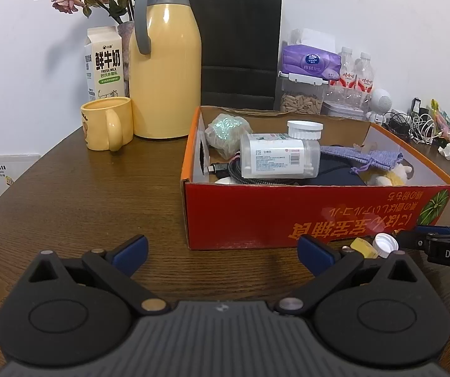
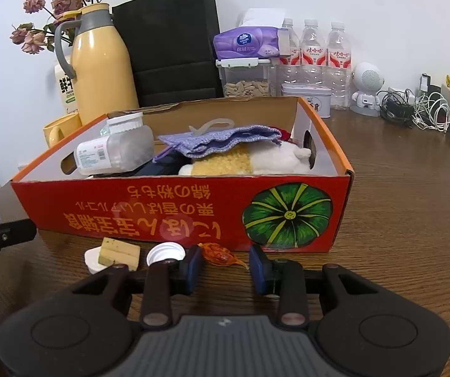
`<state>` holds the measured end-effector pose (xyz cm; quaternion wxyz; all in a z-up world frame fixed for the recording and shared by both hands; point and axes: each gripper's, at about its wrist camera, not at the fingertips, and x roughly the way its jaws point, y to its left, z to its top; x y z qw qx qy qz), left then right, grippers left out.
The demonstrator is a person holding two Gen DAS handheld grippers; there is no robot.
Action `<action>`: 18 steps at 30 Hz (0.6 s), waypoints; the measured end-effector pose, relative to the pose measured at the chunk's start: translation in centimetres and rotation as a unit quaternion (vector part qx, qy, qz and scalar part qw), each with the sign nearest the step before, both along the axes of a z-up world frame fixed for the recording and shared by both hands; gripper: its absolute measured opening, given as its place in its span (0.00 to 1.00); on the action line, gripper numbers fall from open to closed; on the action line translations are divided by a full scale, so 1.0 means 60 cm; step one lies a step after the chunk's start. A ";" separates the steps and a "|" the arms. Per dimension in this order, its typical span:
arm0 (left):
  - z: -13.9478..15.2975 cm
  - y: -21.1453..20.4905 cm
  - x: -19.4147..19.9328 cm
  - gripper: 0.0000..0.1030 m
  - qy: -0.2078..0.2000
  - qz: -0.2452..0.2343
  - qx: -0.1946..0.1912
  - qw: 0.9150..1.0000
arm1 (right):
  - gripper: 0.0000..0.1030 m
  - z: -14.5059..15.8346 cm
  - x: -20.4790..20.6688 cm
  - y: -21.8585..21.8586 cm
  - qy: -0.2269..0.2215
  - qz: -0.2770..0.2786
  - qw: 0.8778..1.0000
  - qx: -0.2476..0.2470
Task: Organize objects
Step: 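Lower the right gripper onto the small orange toy and grasp it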
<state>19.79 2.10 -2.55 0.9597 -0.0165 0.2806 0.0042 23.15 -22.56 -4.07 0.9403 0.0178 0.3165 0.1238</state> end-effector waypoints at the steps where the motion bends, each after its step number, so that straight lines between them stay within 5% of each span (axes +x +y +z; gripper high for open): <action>1: 0.000 0.000 0.001 1.00 0.001 0.000 0.000 1.000 | 0.30 0.000 0.000 0.001 0.000 0.001 1.000 0.000; 8: -0.002 0.000 0.002 1.00 0.003 -0.001 0.000 1.000 | 0.25 0.000 -0.006 0.006 -0.005 0.013 1.000 -0.004; 13: -0.006 -0.002 0.005 1.00 0.009 0.000 0.005 1.000 | 0.09 0.008 -0.022 0.008 -0.023 0.027 0.999 -0.005; 18: -0.010 -0.004 0.006 1.00 0.014 0.003 0.010 1.000 | 0.13 0.011 -0.025 0.010 -0.024 0.035 0.999 -0.005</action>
